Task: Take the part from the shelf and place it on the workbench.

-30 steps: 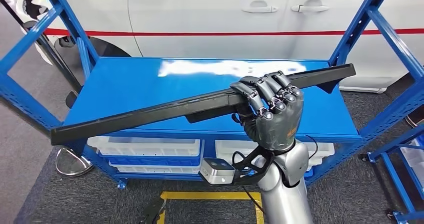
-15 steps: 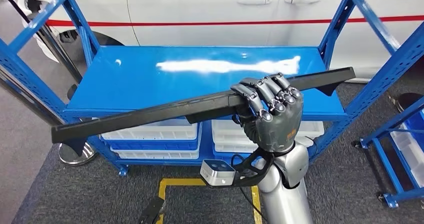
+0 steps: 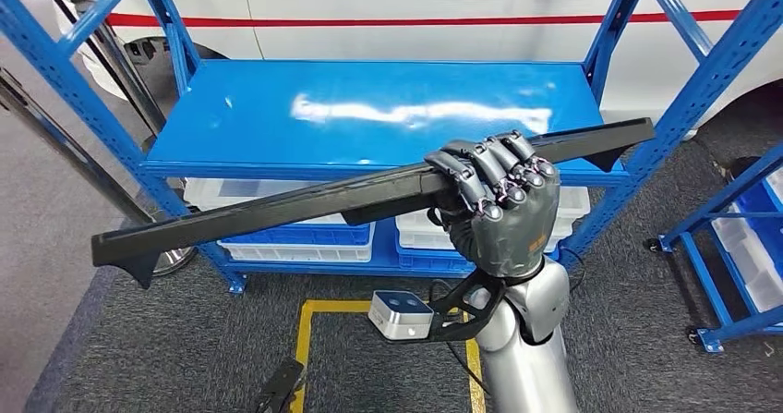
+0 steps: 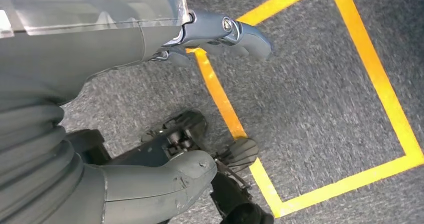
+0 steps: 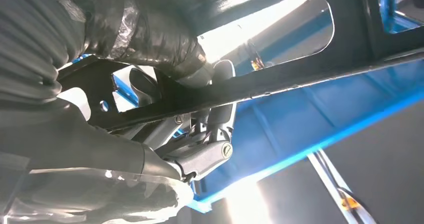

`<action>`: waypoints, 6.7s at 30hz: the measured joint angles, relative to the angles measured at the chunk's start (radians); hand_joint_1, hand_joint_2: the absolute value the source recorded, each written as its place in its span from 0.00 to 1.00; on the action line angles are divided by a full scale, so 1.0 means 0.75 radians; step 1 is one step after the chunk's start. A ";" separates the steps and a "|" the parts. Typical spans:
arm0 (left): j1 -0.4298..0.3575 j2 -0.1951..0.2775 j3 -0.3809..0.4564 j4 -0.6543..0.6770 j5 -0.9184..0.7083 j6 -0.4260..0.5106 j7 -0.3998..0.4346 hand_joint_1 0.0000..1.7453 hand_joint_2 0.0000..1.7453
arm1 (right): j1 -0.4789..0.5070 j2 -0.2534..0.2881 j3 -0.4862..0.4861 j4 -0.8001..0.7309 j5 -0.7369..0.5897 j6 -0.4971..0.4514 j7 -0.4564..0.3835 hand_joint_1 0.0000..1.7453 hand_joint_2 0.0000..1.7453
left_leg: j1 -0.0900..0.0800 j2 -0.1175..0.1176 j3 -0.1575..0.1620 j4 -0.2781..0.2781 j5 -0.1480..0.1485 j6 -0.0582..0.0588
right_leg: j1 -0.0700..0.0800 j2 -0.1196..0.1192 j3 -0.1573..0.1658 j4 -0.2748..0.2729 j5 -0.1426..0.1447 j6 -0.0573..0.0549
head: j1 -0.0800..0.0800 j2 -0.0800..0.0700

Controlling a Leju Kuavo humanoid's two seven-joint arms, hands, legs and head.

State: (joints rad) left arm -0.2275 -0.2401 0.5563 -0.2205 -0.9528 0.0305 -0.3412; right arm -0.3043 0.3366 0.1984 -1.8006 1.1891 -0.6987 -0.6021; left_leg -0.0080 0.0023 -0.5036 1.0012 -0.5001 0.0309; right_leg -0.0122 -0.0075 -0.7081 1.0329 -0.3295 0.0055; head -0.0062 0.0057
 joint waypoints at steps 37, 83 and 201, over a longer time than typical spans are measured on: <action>0.019 -0.020 0.049 0.000 -0.006 -0.019 -0.035 0.00 1.00 | 0.002 -0.005 0.108 0.079 0.144 0.002 0.023 1.00 1.00 | 0.003 0.011 -0.120 -0.003 0.112 0.019 | 0.001 0.009 -0.045 0.355 -0.297 0.013 | -0.001 0.000; 0.036 -0.016 0.048 0.001 -0.009 -0.023 -0.048 0.00 1.00 | 0.001 -0.003 0.133 0.086 0.140 0.003 0.051 1.00 1.00 | 0.024 -0.001 -0.274 0.398 -0.077 -0.079 | 0.004 -0.004 0.075 0.002 -0.097 -0.059 | -0.003 0.000; -0.007 -0.034 0.013 0.002 0.021 0.012 -0.092 0.00 1.00 | -0.180 -0.071 0.300 0.442 0.001 0.000 0.124 1.00 1.00 | 0.021 0.076 -0.135 0.117 -0.013 -0.057 | 0.000 -0.012 0.102 0.019 -0.144 -0.037 | -0.002 0.000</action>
State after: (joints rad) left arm -0.2325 -0.2655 0.5659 -0.2193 -0.9368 0.0395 -0.4101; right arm -0.4390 0.2833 0.4237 -1.4689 1.1901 -0.6987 -0.5091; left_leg 0.0076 0.0596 -0.6050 1.0890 -0.5096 -0.0120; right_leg -0.0123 -0.0167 -0.6320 1.0474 -0.4378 -0.0220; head -0.0080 0.0057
